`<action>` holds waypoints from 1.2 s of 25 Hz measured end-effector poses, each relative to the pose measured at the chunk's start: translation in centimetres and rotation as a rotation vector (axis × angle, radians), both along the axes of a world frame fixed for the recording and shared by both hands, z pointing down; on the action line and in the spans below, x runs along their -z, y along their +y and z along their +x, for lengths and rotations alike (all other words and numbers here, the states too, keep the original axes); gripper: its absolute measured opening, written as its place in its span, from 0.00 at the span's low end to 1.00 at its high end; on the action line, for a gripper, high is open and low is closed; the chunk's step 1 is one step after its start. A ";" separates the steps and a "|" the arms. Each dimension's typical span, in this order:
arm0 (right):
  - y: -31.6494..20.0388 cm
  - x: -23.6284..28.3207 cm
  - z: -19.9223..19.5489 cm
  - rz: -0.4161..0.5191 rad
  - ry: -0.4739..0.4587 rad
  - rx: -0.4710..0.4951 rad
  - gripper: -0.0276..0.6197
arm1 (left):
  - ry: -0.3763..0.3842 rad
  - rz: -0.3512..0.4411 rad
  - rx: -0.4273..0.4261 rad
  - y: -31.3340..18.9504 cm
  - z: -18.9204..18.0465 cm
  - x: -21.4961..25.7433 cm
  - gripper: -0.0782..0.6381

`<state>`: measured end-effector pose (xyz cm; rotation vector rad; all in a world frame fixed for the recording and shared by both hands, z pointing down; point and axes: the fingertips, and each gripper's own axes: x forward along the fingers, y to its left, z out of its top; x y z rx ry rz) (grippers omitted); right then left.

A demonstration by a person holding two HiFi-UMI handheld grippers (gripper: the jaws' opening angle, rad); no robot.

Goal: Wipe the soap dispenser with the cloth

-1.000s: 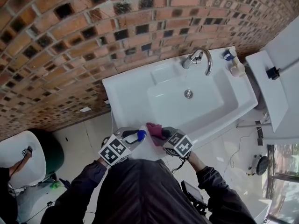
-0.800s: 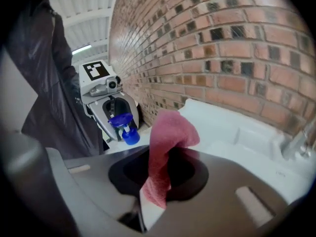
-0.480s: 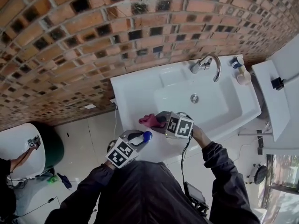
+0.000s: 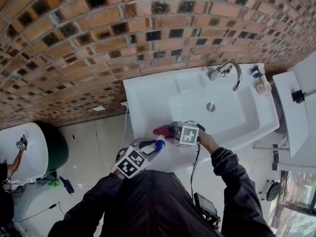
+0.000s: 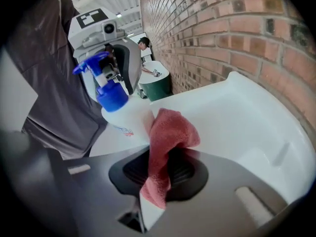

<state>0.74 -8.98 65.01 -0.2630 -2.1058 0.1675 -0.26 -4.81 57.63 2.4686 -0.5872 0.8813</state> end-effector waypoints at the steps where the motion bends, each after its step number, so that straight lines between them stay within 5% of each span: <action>1: 0.0 -0.4 -0.1 0.007 0.005 0.003 0.14 | 0.000 -0.001 0.002 0.0 0.0 0.0 0.32; 7: -0.6 1.2 0.0 0.021 -0.046 -0.144 0.15 | 0.014 -0.006 0.010 -0.2 -0.1 0.2 0.32; 17: 2.8 14.6 2.6 0.045 -0.483 -0.720 0.15 | 0.090 0.083 0.127 1.4 -3.0 4.1 0.31; 21: 4.8 16.1 2.8 0.077 -0.523 -0.785 0.15 | 0.143 0.122 0.175 1.4 -3.9 5.9 0.31; 30: 5.1 16.9 2.2 0.125 -0.535 -0.822 0.14 | 0.156 0.158 0.118 1.8 -3.2 7.1 0.29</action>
